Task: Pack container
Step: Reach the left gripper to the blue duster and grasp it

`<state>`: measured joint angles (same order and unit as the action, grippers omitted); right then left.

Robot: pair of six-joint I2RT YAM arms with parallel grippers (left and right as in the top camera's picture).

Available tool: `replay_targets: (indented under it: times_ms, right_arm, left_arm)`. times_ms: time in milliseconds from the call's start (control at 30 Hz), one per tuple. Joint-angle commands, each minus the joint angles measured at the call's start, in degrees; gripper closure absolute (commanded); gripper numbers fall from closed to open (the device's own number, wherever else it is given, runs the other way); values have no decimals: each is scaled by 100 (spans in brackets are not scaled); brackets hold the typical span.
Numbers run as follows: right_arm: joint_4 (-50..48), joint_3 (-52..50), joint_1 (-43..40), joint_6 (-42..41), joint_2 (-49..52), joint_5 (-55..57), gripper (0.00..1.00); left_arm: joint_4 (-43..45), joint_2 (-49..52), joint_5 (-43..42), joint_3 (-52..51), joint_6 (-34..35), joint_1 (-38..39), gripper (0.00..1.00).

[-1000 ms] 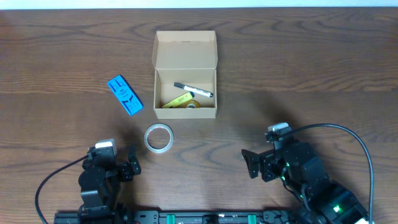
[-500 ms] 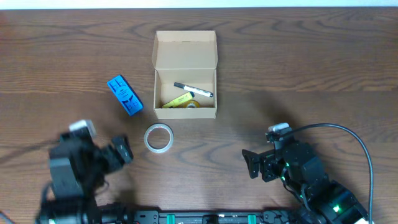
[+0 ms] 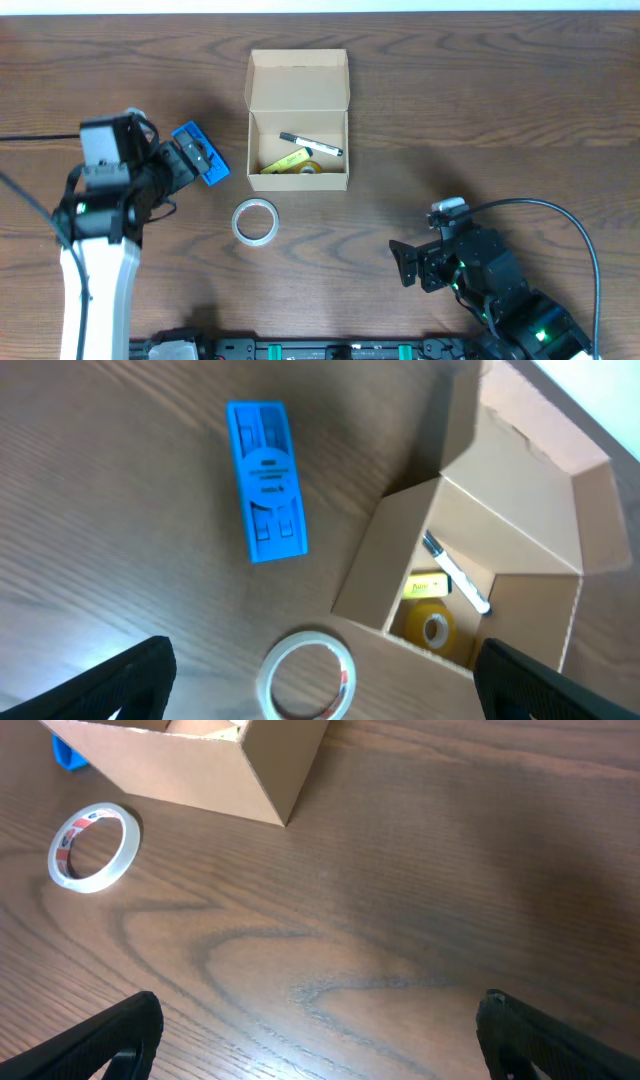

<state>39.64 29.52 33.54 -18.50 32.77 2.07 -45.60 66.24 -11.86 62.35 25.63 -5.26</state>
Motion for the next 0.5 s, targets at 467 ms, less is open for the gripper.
replay_targets:
  times_ms: [467]
  right_arm:
    - [2, 13, -52, -74, -13, 48, 1]
  left_arm:
    - [-813, 3209, 243, 1952, 1552, -46, 4]
